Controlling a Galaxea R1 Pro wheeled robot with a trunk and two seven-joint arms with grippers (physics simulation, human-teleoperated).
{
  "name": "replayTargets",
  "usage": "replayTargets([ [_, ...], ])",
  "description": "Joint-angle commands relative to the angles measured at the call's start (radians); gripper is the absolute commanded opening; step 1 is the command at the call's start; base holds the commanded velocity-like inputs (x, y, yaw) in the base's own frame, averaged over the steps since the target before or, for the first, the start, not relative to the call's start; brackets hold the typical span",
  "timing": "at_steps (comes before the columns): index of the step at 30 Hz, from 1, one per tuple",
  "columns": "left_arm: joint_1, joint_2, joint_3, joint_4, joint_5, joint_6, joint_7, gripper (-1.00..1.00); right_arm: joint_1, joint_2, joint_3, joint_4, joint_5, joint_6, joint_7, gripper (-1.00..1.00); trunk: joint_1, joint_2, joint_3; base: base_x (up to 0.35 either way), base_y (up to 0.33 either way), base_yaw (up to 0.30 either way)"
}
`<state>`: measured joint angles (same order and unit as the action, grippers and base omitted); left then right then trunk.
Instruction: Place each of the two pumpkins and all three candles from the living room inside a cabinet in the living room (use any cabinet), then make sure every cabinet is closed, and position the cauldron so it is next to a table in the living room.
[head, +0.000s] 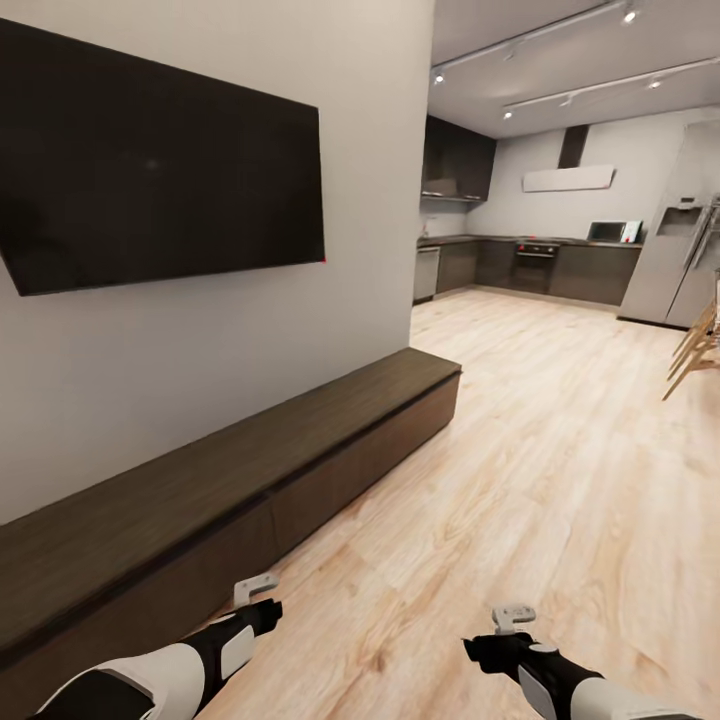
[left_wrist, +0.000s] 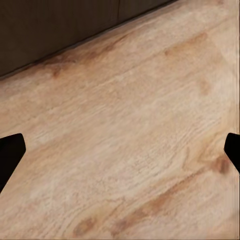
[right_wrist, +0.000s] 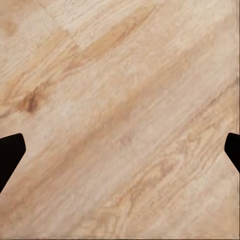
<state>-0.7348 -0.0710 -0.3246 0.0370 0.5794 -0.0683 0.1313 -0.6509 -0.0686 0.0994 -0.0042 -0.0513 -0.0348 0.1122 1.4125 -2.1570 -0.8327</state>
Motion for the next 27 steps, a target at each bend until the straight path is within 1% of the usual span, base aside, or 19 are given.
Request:
replayTargets([
  [1,-0.001,-0.001,-0.008,0.004,0.007,-0.006,0.001,1.00,0.001,-0.001,0.008,0.001,-0.005,-0.004,0.003,1.00,-0.004,0.007,0.003,0.000,0.000,-0.233],
  [7,-0.001,-0.003,-0.008,0.004,0.013,-0.007,0.000,1.00,0.014,-0.003,0.007,0.002,-0.005,-0.004,0.010,1.00,-0.027,0.049,0.029,0.000,0.000,-0.231],
  [9,-0.001,-0.008,-0.008,0.004,0.015,-0.007,0.000,1.00,0.035,-0.006,0.007,0.003,-0.005,-0.004,0.010,1.00,-0.035,0.063,0.038,0.000,0.000,-0.231],
  [13,0.002,-0.012,-0.008,0.004,0.016,-0.007,-0.001,1.00,0.059,-0.012,0.007,0.002,-0.005,-0.004,0.012,1.00,-0.050,0.091,0.055,0.000,0.000,-0.231],
  [27,0.005,-0.005,-0.008,0.006,0.016,-0.001,-0.001,1.00,0.065,-0.013,0.008,0.001,-0.003,-0.004,0.011,1.00,-0.104,0.189,0.115,0.000,0.000,-0.231],
])
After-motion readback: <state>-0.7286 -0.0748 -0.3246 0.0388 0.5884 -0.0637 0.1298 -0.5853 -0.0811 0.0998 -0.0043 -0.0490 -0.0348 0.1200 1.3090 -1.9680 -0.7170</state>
